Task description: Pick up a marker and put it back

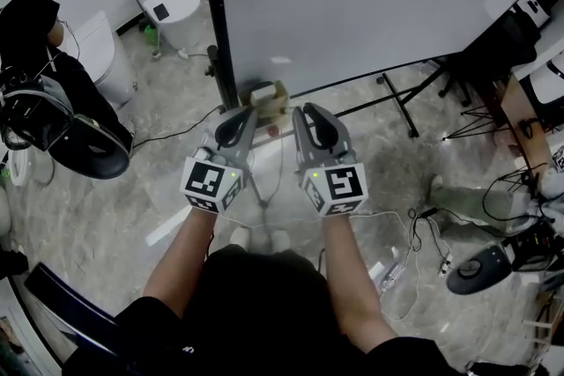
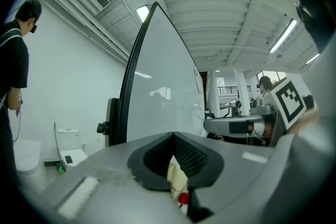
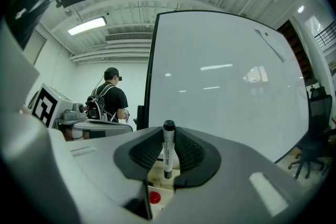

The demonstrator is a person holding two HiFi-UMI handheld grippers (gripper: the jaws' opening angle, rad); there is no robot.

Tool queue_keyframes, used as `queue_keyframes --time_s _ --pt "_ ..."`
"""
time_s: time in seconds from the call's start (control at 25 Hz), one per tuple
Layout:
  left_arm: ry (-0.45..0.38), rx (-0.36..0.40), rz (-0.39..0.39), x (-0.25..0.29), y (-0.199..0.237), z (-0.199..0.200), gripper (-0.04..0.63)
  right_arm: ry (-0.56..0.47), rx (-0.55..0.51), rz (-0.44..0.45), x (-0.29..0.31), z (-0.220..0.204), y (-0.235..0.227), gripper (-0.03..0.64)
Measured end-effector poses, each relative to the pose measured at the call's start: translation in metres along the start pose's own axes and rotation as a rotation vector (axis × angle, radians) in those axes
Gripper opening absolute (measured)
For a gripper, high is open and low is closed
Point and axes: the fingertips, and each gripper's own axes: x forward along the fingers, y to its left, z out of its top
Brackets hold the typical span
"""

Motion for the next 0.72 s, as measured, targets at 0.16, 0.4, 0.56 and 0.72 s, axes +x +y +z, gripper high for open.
queue_keyframes --time_s 0.16,0.4,0.56,0.72 --pt "0.017 -0.007 0.003 0.002 0.002 -0.009 0.005 0.025 0.012 -0.003 0.006 -0.014 -0.003 0.075" --pt "0.025 -0.015 -0.001 0.005 0.005 -0.014 0.005 0.058 0.034 -0.005 0.015 -0.035 -0.006 0.075" --pt "0.034 -0.018 -0.005 0.007 0.007 -0.019 0.005 0.079 0.042 -0.003 0.022 -0.047 -0.007 0.075" --pt "0.044 -0.032 0.009 0.009 0.012 -0.026 0.003 0.097 0.055 -0.008 0.029 -0.057 -0.01 0.075"
